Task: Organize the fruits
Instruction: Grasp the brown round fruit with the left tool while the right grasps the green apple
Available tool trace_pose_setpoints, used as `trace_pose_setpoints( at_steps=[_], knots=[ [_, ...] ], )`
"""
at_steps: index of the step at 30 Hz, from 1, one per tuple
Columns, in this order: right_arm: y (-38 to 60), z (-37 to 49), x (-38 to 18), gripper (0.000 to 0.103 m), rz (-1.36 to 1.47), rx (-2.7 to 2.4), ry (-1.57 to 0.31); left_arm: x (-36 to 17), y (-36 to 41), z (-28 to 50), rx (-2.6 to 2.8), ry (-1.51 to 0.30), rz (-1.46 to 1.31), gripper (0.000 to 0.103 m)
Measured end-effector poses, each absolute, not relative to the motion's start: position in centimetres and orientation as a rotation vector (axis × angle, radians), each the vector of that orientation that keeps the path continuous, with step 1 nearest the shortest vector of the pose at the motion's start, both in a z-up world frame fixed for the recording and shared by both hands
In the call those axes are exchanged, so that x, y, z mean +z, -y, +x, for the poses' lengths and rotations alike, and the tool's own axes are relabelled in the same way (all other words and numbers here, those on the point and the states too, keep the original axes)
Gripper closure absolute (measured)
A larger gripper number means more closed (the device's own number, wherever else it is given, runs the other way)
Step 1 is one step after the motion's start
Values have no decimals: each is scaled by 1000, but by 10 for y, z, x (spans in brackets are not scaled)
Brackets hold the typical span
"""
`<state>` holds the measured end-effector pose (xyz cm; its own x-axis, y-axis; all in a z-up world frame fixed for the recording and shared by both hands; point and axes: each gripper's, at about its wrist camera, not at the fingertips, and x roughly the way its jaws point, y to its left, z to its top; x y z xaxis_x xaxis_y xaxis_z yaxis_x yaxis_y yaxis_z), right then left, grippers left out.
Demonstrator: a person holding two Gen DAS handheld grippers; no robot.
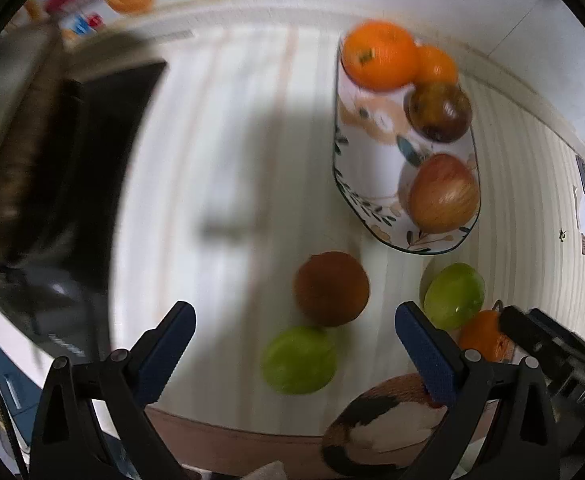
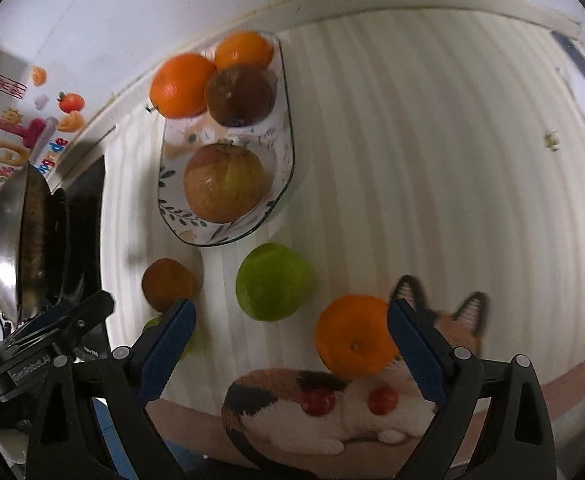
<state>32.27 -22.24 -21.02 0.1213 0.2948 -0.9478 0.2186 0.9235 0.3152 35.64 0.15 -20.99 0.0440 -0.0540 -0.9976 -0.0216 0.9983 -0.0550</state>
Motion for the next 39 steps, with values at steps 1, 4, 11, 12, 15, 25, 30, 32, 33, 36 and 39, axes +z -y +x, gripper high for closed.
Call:
trace_pose_setpoints(
  at_steps=[1, 4, 11, 12, 15, 25, 30, 32, 33, 36, 39],
  knots=[
    [220, 326, -216, 7, 430, 64, -1471, -219, 1, 360, -27, -1551, -67, 1],
    [207, 337, -236, 11, 415, 88, -1507, -245, 8, 371, -39, -1617, -79, 3],
    [177, 353, -260, 32, 280, 104, -1566, -268, 17, 376, -53, -1636, -59, 49],
    [173, 355, -261, 34, 252, 95, -1565, -266, 18, 374, -50, -1625, -37, 49],
    [166, 357, -261, 42, 223, 112, -1571, -260, 14, 366, -45, -1608, -4, 49],
    [125, 339, -261, 41, 123, 242, -1593, -257, -10, 349, 8, -1594, 36, 49],
    [135, 342, -262, 39, 219, 237, -1631, -261, -13, 348, 14, -1596, 20, 49],
    [141, 342, -261, 38, 253, 245, -1633, -261, -14, 347, 14, -1593, 14, 49],
    [141, 343, -261, 38, 258, 245, -1639, -261, -14, 346, 15, -1593, 10, 49],
    [141, 336, -268, 38, 260, 245, -1672, -263, -30, 349, 15, -1597, -3, 49],
    [142, 331, -272, 39, 235, 238, -1657, -262, -38, 353, 16, -1598, -9, 49]
  ],
)
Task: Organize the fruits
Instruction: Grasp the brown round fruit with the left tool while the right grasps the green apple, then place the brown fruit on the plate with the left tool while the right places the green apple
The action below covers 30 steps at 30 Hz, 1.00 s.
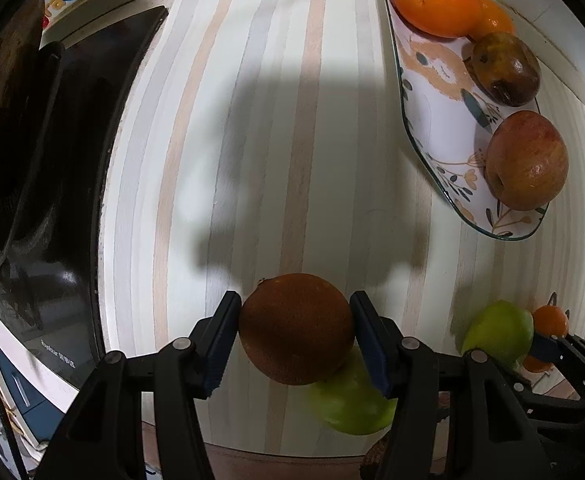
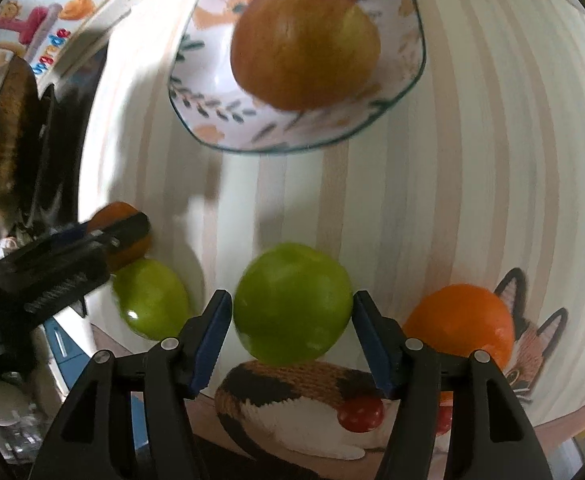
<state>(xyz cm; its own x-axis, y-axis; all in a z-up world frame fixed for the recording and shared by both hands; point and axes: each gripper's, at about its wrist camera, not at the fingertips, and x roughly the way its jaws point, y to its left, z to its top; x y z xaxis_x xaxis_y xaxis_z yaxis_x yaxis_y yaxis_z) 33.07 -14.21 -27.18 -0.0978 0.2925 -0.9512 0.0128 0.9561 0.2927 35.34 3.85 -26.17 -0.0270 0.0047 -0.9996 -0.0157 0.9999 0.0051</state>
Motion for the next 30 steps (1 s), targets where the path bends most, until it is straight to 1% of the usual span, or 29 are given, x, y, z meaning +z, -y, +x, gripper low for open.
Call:
trace_pose_setpoints(
  at_steps=[1, 6, 9, 13, 15, 18, 21, 25, 30],
  knots=[
    [142, 329, -270, 41, 237, 238, -1638, -261, -40, 354, 16, -1597, -10, 49],
    [144, 321, -262, 41, 213, 231, -1577, -258, -44, 349, 4, -1579, -26, 49],
    [151, 322, -245, 41, 253, 249, -1544, -237, -43, 354, -23, -1548, -38, 49],
    [173, 334, -207, 41, 330, 244, -1459, -206, -33, 371, -77, -1492, -71, 49],
    [188, 349, -188, 41, 369, 233, -1409, -191, -26, 387, -109, -1468, -93, 49],
    [208, 378, -176, 41, 382, 189, -1363, -180, -10, 422, -142, -1459, -117, 49],
    [229, 412, -182, 41, 399, 142, -1360, -182, 9, 457, -141, -1471, -119, 49],
    [226, 451, -202, 41, 411, 122, -1391, -205, 22, 494, -136, -1529, -101, 49],
    [223, 468, -218, 41, 401, 128, -1452, -229, 29, 509, -131, -1586, -85, 49]
  ],
)
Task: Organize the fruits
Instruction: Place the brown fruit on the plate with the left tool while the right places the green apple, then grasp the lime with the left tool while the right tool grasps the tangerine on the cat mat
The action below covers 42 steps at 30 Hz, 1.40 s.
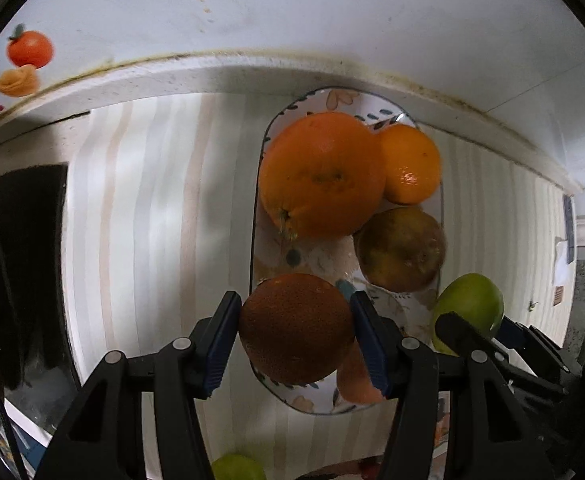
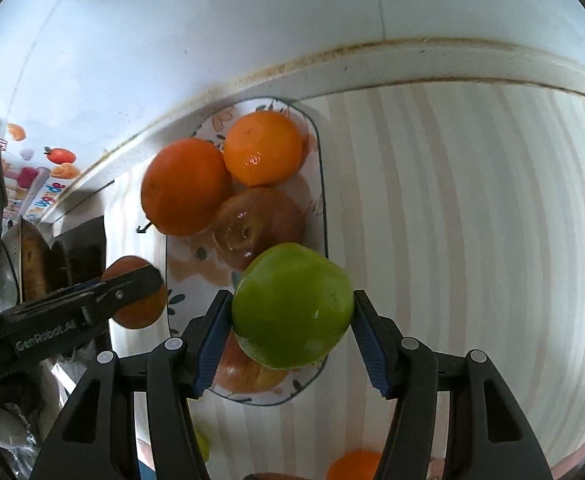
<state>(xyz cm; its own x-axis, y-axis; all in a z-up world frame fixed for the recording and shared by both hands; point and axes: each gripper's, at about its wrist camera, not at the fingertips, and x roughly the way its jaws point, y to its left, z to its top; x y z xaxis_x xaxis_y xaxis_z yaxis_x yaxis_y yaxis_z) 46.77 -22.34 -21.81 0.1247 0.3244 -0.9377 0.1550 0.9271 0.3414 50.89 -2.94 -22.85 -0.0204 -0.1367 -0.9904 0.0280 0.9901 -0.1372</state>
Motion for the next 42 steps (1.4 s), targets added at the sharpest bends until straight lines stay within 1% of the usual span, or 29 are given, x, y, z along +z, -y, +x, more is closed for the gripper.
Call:
trace_pose_setpoints(
  at_steps=[4, 6, 7, 8, 9, 10, 12, 13, 16, 26, 32, 42],
  knots=[
    [221, 472, -233, 40, 439, 156, -1508, -239, 31, 509, -138, -1623, -90, 49],
    [223, 472, -238, 32, 481, 164, -1517, -241, 29, 508, -127, -1620, -90, 45],
    [223, 472, -240, 24, 481, 159, -1513, -240, 28, 507, -119, -1610, -87, 32],
    [225, 473, -238, 19, 478, 149, -1506, -239, 27, 506, -107, -1595, -79, 15],
    [227, 473, -237, 18, 483, 147, -1502, -238, 26, 506, -100, -1587, -75, 12],
    [229, 473, -236, 17, 489, 148, -1501, -236, 24, 505, -95, -1575, -77, 10],
    [232, 474, -234, 13, 491, 147, -1499, -233, 23, 503, -89, -1566, -80, 10],
    [233, 474, -233, 9, 477, 139, -1501, -232, 22, 503, -85, -1565, -82, 10],
    [232, 474, -226, 9, 431, 118, -1491, -224, 21, 496, -83, -1548, -85, 10],
    [218, 441, -172, 7, 167, 13, -1366, -176, 21, 446, -37, -1432, -43, 10],
    [209, 414, -149, 7, 116, -12, -1322, -146, 3, 419, -7, -1342, -28, 10],
    [196, 361, -93, 7, 102, -5, -1214, -95, 4, 369, -25, -1219, -16, 10]
  ],
)
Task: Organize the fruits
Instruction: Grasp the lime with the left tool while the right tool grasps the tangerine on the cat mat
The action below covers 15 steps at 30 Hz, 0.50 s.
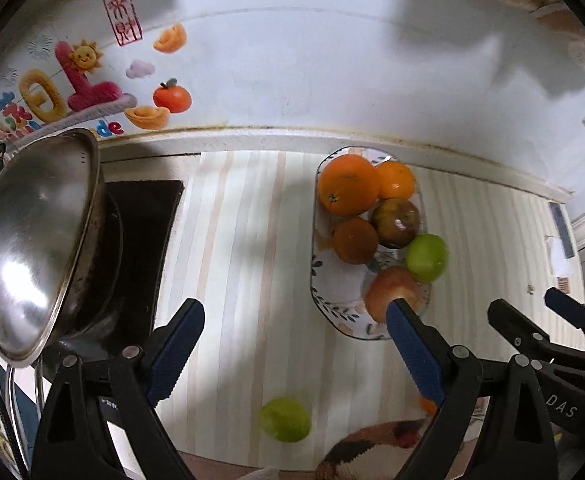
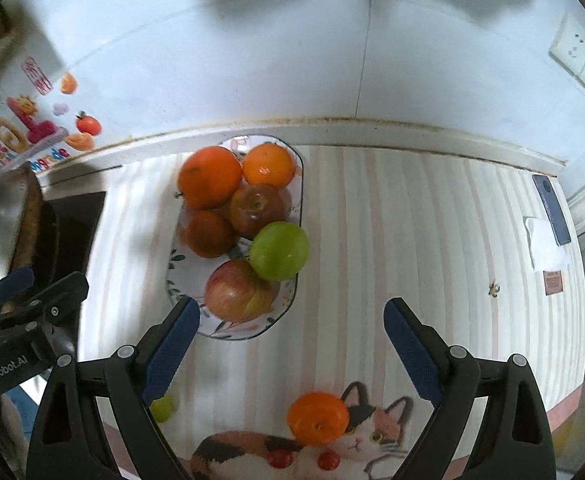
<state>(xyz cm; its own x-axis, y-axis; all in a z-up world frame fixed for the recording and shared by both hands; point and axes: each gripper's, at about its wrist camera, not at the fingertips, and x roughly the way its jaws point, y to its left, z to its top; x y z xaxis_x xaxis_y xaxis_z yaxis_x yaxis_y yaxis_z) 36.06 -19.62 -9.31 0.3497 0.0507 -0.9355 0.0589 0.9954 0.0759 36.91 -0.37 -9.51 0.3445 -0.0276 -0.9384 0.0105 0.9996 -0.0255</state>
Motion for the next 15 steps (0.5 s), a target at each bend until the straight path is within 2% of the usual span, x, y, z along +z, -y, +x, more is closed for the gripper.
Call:
trace_pose_setpoints(
  at_steps=[15],
  knots=[
    [199, 282, -17, 7, 121, -21, -1069, -26, 6, 299, -76, -1055, 5, 10]
  ],
)
